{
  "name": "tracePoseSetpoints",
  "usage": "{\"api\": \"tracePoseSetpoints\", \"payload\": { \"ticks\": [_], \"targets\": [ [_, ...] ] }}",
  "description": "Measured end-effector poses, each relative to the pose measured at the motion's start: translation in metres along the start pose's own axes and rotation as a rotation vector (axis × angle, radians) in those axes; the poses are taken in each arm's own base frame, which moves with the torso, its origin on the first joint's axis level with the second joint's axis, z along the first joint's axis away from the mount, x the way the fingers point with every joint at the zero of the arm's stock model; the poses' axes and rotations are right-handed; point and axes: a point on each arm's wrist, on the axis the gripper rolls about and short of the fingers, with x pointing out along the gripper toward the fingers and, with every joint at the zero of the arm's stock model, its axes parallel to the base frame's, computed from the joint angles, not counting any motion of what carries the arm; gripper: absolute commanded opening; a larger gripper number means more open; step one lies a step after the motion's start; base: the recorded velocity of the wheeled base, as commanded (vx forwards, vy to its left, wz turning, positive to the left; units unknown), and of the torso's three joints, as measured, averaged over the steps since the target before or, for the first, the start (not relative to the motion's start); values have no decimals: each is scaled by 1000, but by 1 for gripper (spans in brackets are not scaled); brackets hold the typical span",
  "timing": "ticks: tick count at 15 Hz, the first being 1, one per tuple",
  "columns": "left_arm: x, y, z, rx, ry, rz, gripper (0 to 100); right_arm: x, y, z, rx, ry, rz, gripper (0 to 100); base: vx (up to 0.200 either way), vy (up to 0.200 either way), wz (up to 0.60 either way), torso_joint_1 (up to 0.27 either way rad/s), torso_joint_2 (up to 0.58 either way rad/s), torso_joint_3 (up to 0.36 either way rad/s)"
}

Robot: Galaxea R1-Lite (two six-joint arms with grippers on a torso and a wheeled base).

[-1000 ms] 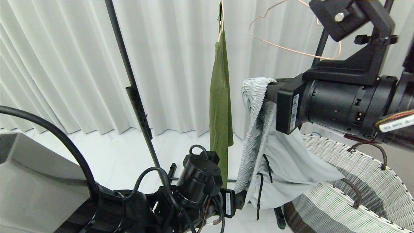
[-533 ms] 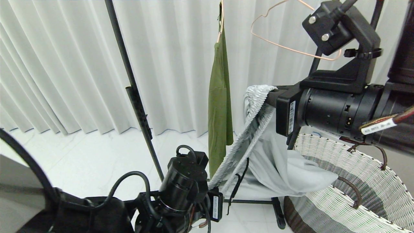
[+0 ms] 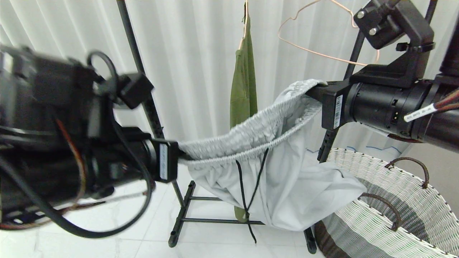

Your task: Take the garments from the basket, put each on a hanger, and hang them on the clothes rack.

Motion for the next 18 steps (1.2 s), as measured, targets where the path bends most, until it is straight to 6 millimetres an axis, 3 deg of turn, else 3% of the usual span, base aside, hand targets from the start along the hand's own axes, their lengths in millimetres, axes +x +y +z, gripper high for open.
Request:
{"api": "tracePoseSetpoints", "payload": {
  "ticks": [3, 6, 12, 18],
  "targets": [
    [-59, 2, 65, 1, -171, -16, 0, -6, -26, 18, -82, -56, -94, 0, 0, 0, 0, 0, 0, 0],
    [-94, 2, 103, 113, -304, -7, 0, -21, -43, 39, -145, -124, -161, 0, 0, 0, 0, 0, 0, 0],
    [-89, 3, 105, 156, -298, 129, 0, -58, -52, 40, -189, -103, -178, 0, 0, 0, 0, 0, 0, 0],
    [-86, -2, 100, 167, -280, 125, 0, -66, -58, 41, -190, -94, -207, 0, 0, 0, 0, 0, 0, 0]
  ]
}}
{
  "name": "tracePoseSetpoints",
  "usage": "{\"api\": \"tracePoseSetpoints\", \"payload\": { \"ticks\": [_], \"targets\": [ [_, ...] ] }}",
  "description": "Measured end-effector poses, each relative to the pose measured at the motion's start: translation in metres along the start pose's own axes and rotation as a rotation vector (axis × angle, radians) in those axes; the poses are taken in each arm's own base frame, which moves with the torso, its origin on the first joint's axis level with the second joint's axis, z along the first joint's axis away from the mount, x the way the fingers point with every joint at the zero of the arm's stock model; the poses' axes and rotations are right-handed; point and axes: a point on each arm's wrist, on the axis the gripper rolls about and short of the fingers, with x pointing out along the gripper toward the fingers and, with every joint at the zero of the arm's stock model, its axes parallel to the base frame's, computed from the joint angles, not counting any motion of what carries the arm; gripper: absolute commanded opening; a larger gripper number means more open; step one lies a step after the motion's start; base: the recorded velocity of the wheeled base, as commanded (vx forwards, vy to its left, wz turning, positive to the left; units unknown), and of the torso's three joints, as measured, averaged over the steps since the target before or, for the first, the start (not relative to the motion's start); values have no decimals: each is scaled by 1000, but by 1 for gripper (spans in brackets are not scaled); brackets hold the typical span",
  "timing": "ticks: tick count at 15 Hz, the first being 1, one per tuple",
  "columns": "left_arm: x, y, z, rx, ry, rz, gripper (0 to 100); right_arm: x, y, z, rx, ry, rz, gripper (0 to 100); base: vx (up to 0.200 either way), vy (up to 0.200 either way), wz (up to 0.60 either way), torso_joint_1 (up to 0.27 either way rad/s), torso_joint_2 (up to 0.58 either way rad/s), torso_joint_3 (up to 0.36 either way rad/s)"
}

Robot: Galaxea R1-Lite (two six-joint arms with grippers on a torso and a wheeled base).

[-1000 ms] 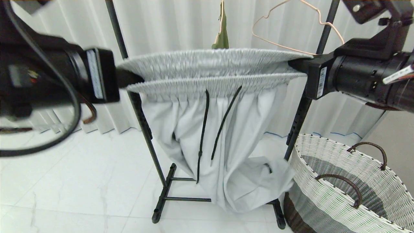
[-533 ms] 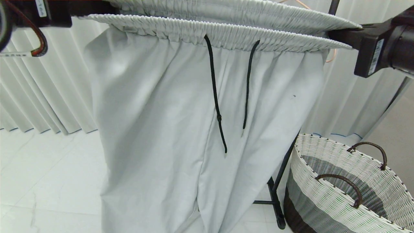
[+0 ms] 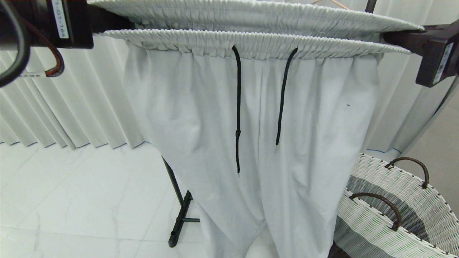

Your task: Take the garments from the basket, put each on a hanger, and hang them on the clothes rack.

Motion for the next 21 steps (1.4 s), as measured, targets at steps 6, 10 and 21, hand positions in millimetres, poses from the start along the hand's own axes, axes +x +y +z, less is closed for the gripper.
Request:
{"api": "tracePoseSetpoints", "payload": {
  "ticks": [6, 10, 21],
  "targets": [
    [13, -22, 6, -10, -63, -26, 0, -50, -11, 2, 11, 158, 119, 0, 0, 0, 0, 0, 0, 0],
    [42, -36, 22, -40, -136, -27, 0, -83, 2, 8, 33, 121, 337, 0, 0, 0, 0, 0, 0, 0],
    [56, -38, 7, 40, 95, -19, 0, -86, 14, 9, 57, 123, 435, 0, 0, 0, 0, 0, 0, 0]
  ]
}}
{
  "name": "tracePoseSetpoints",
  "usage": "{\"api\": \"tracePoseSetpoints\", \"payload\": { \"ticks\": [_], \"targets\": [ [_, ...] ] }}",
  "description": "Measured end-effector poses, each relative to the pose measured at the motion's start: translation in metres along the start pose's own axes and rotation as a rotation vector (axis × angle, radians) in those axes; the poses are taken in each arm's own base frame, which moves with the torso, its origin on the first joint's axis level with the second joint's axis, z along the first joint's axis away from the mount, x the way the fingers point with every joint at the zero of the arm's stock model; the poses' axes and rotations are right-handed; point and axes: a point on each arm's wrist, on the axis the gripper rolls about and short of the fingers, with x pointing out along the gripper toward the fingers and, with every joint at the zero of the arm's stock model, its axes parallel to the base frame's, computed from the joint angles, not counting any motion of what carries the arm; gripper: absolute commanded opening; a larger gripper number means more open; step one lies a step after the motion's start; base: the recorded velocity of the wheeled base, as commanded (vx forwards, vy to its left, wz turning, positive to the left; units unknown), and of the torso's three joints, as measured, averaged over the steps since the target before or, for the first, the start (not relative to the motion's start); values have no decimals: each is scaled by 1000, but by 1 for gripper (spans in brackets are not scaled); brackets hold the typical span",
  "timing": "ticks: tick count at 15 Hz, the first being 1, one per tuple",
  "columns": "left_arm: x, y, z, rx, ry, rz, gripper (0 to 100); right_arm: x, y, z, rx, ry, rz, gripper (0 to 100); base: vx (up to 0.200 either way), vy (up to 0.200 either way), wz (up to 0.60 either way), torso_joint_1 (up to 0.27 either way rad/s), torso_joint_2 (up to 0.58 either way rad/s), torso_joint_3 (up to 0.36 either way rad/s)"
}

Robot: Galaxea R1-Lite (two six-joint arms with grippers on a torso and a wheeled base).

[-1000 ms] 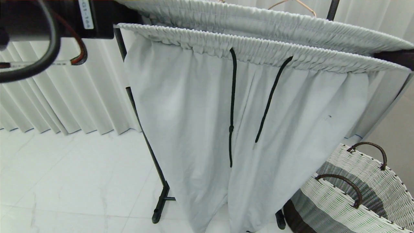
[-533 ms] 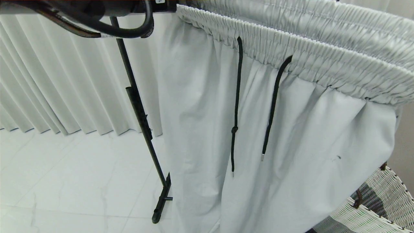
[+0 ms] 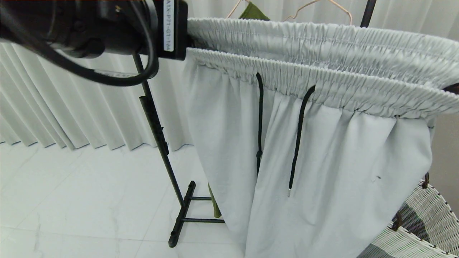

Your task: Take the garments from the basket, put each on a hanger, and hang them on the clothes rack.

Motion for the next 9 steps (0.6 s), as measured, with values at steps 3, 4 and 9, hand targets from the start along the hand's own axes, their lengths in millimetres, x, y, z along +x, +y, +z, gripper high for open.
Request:
{"api": "tracePoseSetpoints", "payload": {
  "ticks": [3, 4, 9],
  "targets": [
    [-33, 9, -8, 20, 73, -30, 0, 21, -17, 8, 30, -72, -147, 0, 0, 0, 0, 0, 0, 0],
    [-46, 11, -10, 27, 80, -68, 0, 30, -21, 13, 36, -113, -174, 0, 0, 0, 0, 0, 0, 0],
    [-101, 13, -30, 65, 58, -271, 0, 80, -27, 22, 44, -177, -211, 0, 0, 0, 0, 0, 0, 0]
  ]
}}
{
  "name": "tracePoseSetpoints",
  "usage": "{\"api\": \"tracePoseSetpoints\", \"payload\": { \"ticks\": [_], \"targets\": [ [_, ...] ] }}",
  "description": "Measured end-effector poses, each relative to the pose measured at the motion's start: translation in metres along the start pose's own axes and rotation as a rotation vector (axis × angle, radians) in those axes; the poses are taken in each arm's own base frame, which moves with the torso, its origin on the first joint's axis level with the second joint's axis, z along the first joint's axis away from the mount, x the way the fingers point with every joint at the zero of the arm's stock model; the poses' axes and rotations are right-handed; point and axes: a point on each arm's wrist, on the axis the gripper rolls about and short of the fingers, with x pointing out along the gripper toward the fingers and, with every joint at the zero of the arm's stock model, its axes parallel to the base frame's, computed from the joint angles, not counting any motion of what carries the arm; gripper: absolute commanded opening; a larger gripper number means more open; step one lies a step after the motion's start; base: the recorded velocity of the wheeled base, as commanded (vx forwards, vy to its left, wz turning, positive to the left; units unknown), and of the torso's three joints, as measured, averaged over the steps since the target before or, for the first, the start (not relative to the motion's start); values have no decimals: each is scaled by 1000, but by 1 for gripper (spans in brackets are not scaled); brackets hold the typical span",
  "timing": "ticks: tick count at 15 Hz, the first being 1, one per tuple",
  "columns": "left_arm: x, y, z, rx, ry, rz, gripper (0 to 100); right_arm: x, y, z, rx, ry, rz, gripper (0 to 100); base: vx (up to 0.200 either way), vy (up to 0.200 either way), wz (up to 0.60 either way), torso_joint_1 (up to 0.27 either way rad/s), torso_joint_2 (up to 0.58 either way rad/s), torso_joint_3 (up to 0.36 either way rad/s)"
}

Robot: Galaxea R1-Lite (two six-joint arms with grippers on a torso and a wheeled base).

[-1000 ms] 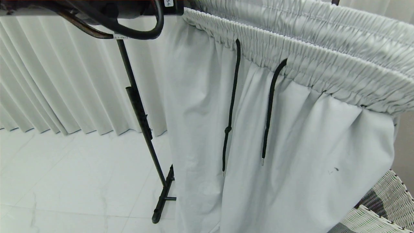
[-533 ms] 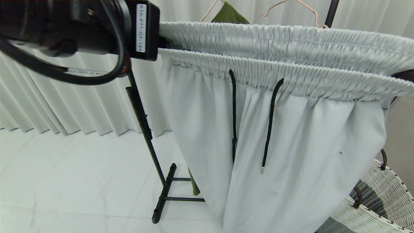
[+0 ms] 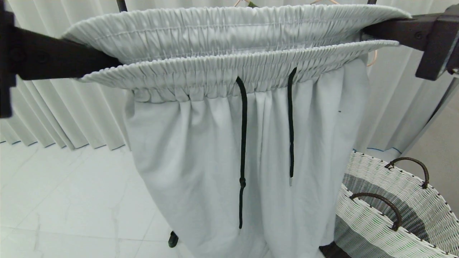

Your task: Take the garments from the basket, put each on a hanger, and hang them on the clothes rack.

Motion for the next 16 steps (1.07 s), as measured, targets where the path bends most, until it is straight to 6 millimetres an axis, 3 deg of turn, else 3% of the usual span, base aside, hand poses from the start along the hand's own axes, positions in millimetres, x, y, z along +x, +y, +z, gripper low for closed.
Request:
{"api": "tracePoseSetpoints", "payload": {
  "ticks": [5, 9, 14, 16],
  "targets": [
    [-24, -2, -14, 20, -21, -62, 0, 23, 6, -7, -8, 30, 4, 0, 0, 0, 0, 0, 0, 0],
    [-28, 0, -14, 20, -31, -65, 0, 22, 5, -8, -12, 38, -3, 0, 0, 0, 0, 0, 0, 0],
    [0, 6, 17, -56, -170, 62, 0, 4, -2, -5, -20, 79, -10, 0, 0, 0, 0, 0, 0, 0],
    [17, 5, 13, -55, -128, 86, 0, -6, -1, -13, -26, 113, -4, 0, 0, 0, 0, 0, 0, 0]
  ]
}}
